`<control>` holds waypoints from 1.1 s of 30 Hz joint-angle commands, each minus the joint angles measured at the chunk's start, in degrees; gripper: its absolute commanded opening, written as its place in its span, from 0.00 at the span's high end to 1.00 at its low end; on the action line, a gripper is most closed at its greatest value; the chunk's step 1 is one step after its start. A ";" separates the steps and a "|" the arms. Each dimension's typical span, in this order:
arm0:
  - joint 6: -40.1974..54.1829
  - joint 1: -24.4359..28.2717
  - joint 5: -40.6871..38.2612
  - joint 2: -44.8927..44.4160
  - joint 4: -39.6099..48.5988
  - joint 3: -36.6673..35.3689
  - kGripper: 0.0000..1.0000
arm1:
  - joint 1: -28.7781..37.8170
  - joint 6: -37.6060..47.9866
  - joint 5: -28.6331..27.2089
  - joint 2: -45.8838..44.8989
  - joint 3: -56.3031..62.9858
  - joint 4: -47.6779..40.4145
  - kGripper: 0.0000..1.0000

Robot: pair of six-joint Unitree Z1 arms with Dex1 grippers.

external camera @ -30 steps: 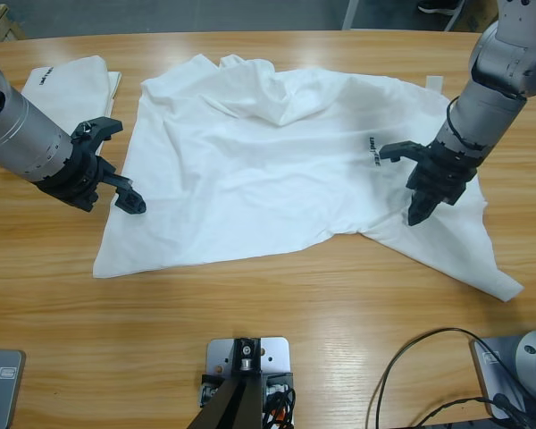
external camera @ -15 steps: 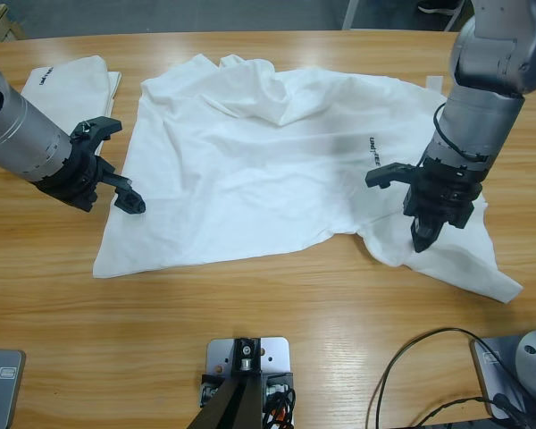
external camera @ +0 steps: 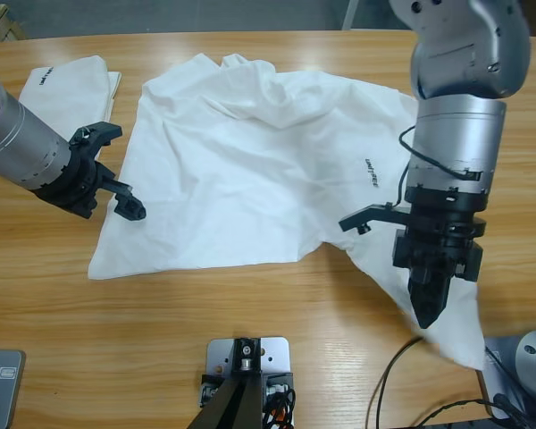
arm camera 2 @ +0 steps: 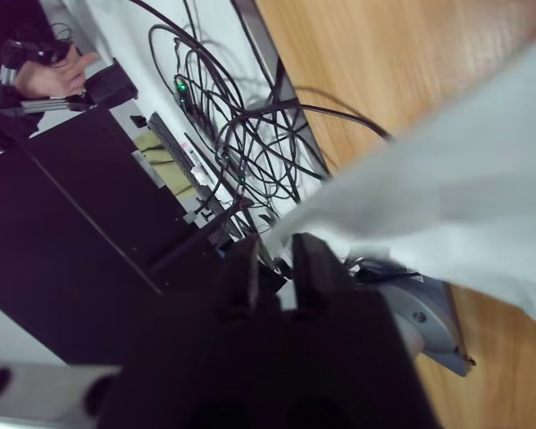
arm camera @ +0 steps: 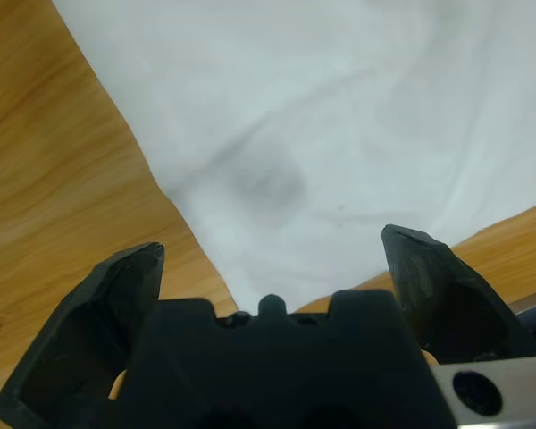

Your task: Fold clothes

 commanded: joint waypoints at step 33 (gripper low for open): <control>-16.18 -1.52 4.80 18.11 -0.81 -13.78 0.11 | -21.43 40.62 -33.07 7.84 -19.13 -26.49 0.04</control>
